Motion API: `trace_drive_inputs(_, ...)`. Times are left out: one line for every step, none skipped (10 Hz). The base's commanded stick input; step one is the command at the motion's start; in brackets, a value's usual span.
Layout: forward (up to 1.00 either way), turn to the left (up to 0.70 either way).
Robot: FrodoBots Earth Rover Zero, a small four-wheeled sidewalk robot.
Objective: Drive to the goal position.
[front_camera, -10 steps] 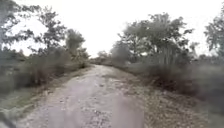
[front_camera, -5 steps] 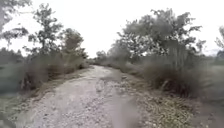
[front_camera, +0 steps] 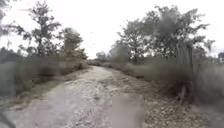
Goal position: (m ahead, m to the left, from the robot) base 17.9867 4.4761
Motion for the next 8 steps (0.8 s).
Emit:
trace_drive_inputs(0.7,0.0)
trace_drive_inputs(0.7,0.0)
trace_drive_inputs(0.7,0.0)
trace_drive_inputs(0.7,0.0)
trace_drive_inputs(0.7,0.0)
trace_drive_inputs(0.7,0.0)
trace_drive_inputs(0.7,0.0)
trace_drive_inputs(0.7,0.0)
